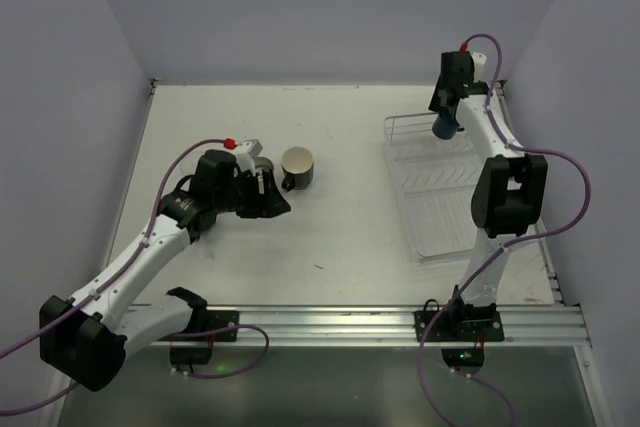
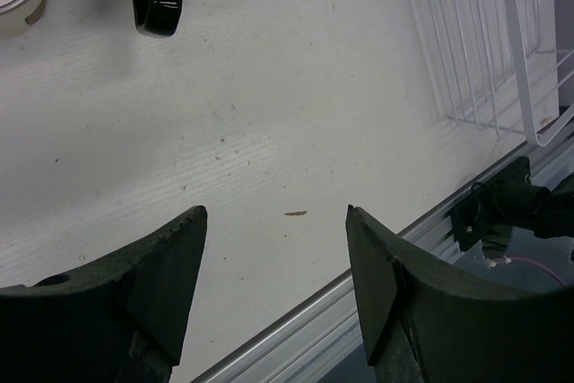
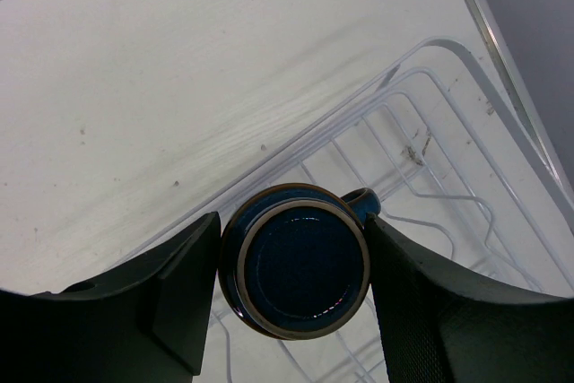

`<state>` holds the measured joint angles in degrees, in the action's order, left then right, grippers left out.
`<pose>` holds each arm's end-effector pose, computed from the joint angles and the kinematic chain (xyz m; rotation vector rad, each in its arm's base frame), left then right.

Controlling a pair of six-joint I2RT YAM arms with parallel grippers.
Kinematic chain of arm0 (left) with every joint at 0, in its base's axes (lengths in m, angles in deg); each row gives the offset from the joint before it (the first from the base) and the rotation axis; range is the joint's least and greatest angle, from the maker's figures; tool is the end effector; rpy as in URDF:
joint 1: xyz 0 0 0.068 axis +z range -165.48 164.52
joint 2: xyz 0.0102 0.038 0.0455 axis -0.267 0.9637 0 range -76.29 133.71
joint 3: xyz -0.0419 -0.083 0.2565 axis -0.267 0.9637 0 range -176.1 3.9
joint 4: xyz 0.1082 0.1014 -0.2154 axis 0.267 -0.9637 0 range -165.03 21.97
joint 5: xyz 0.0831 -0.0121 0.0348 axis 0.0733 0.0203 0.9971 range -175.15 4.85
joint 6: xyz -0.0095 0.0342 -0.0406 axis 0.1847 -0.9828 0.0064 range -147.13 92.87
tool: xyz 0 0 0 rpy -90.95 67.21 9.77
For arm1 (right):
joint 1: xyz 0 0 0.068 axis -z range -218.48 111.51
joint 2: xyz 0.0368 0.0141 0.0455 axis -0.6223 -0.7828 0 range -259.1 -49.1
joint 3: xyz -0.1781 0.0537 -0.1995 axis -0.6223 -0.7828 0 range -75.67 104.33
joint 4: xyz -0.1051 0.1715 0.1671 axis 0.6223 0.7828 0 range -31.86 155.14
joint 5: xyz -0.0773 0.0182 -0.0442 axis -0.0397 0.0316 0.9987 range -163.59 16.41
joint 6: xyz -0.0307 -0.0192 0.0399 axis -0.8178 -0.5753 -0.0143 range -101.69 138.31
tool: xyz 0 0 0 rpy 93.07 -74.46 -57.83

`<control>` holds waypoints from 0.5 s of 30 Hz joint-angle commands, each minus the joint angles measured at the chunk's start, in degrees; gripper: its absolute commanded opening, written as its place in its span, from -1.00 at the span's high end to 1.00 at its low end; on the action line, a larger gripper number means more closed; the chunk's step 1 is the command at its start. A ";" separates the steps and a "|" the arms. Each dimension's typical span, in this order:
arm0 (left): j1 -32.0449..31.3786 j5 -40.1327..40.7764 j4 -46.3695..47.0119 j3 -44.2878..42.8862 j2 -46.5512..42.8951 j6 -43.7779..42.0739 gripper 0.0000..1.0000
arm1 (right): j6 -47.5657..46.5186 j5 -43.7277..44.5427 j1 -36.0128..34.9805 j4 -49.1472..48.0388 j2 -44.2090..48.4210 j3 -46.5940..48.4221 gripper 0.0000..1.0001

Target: Unload the cups from the dish rack

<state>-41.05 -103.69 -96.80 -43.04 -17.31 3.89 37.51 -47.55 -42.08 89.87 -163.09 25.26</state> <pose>0.1915 -0.1041 0.2770 0.0646 2.3972 -0.8626 0.4549 0.0131 0.2831 0.5240 2.2161 -0.3273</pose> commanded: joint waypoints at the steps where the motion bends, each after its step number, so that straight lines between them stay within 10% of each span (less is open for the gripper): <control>1: -0.37 -3.07 4.25 -0.96 1.74 1.40 -0.35 | -0.31 3.05 -0.80 -2.02 6.94 2.17 1.00; 8: -0.37 -10.17 11.09 -2.81 6.14 6.40 -0.35 | 2.94 2.18 -2.82 1.76 13.35 0.07 1.00; 15: -0.28 -21.00 42.36 1.23 9.04 24.06 -0.35 | 6.90 -4.24 -3.70 7.11 20.74 -1.70 1.00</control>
<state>-41.07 -117.00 -75.01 -42.86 -8.87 16.70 41.66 -49.76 -45.40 95.31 -147.46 23.35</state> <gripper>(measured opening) 0.675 0.639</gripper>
